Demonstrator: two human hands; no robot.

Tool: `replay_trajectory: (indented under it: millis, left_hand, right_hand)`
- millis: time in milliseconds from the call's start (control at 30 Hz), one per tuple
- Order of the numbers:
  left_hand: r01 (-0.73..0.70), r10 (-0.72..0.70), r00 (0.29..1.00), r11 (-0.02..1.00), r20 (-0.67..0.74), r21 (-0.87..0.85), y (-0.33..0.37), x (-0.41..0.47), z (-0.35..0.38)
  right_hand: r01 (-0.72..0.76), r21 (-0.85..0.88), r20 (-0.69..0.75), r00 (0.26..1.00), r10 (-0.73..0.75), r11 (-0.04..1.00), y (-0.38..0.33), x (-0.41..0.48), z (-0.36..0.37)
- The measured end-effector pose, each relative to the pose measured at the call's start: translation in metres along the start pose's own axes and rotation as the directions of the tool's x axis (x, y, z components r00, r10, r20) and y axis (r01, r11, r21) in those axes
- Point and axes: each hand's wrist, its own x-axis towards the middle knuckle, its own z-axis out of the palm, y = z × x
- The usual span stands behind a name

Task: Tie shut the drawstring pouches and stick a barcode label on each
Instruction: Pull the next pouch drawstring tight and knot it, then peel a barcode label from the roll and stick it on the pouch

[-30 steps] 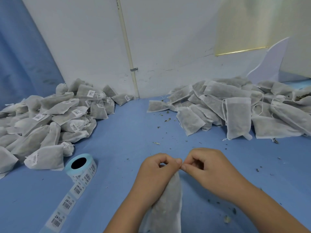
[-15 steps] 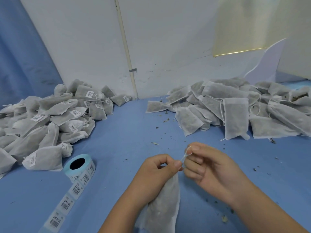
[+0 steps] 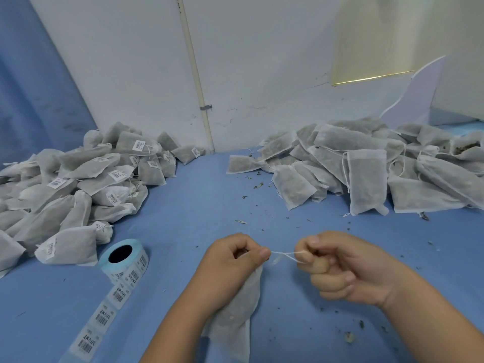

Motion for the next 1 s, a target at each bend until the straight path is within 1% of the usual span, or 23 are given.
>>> replay_trajectory:
  millis: [67, 133, 233, 300, 367, 433, 500, 567, 633, 667, 700, 733, 800, 867, 900, 933, 967, 1000]
  left_hand:
    - [-0.015, 0.015, 1.000, 1.000, -0.007, 0.025, 0.001, 0.000, -0.002]
    - [-0.009, 0.010, 1.000, 0.999, -0.016, 0.042, 0.000, -0.001, -0.001]
    - [0.034, -0.034, 0.999, 0.999, -0.021, 0.038, -0.003, -0.001, -0.001]
    - [0.081, -0.082, 0.996, 0.997, 0.044, 0.020, -0.004, -0.002, -0.004]
    - [0.148, -0.153, 0.974, 0.988, 0.166, 0.044, -0.004, -0.003, -0.008]
    - [0.189, -0.225, 0.935, 0.970, 0.275, 0.154, -0.004, -0.005, -0.010]
    - [0.190, -0.254, 0.912, 0.957, 0.322, 0.217, -0.003, -0.005, -0.011]
    - [0.184, -0.247, 0.898, 0.963, 0.365, 0.198, -0.002, -0.006, -0.013]
    - [0.205, -0.249, 0.875, 0.967, 0.415, 0.149, -0.001, -0.007, -0.016]
    - [0.215, -0.255, 0.870, 0.966, 0.423, 0.140, -0.001, -0.008, -0.016]
    - [0.220, -0.264, 0.876, 0.963, 0.403, 0.154, -0.001, -0.009, -0.016]
    - [0.217, -0.270, 0.895, 0.959, 0.355, 0.182, -0.002, -0.008, -0.014]
    - [0.211, -0.255, 0.946, 0.953, 0.202, 0.216, -0.005, -0.005, -0.008]
    - [0.203, -0.218, 0.974, 0.962, 0.068, 0.181, -0.007, -0.002, -0.002]
    - [0.199, -0.205, 0.978, 0.968, 0.026, 0.152, -0.008, -0.001, 0.000]
    - [0.196, -0.197, 0.980, 0.973, -0.006, 0.119, -0.008, 0.000, 0.000]
    - [0.192, -0.190, 0.981, 0.978, -0.030, 0.085, -0.009, 0.001, 0.001]
    - [0.188, -0.185, 0.982, 0.981, -0.045, 0.051, -0.008, 0.001, 0.001]
  right_hand:
    - [-0.072, -0.124, -0.094, 0.994, 0.060, 0.990, -0.001, 0.000, -0.001]
    - [-0.064, -0.164, -0.172, 0.985, 0.035, 0.984, -0.002, 0.000, -0.002]
    - [0.075, -0.081, -0.257, 0.962, -0.094, 0.994, -0.003, 0.002, -0.002]
    - [0.173, -0.010, -0.338, 0.926, -0.167, 0.985, -0.003, 0.004, -0.004]
    - [0.247, 0.043, -0.429, 0.880, -0.206, 0.968, -0.004, 0.006, -0.006]
    - [0.286, 0.058, -0.522, 0.825, -0.215, 0.957, -0.003, 0.009, -0.009]
    - [0.312, 0.031, -0.600, 0.766, -0.232, 0.950, -0.001, 0.012, -0.013]
    - [0.351, -0.017, -0.661, 0.699, -0.274, 0.936, 0.002, 0.013, -0.017]
    - [0.391, -0.085, -0.698, 0.633, -0.334, 0.917, 0.003, 0.013, -0.018]
    - [0.396, -0.151, -0.705, 0.599, -0.379, 0.906, 0.004, 0.013, -0.018]
    - [0.382, -0.245, -0.705, 0.560, -0.434, 0.891, 0.006, 0.013, -0.015]
    - [0.352, -0.351, -0.695, 0.523, -0.493, 0.868, 0.008, 0.013, -0.012]
    - [0.290, -0.546, -0.637, 0.466, -0.614, 0.786, 0.013, 0.016, -0.003]
    - [0.273, -0.707, -0.505, 0.452, -0.736, 0.652, 0.020, 0.022, 0.011]
    - [0.239, -0.807, -0.401, 0.449, -0.798, 0.540, 0.024, 0.024, 0.017]
    - [0.182, -0.900, -0.278, 0.461, -0.843, 0.397, 0.029, 0.027, 0.020]
    - [0.131, -0.960, -0.155, 0.488, -0.859, 0.248, 0.035, 0.029, 0.022]
    - [0.092, -0.986, -0.068, 0.529, -0.846, 0.137, 0.041, 0.031, 0.024]
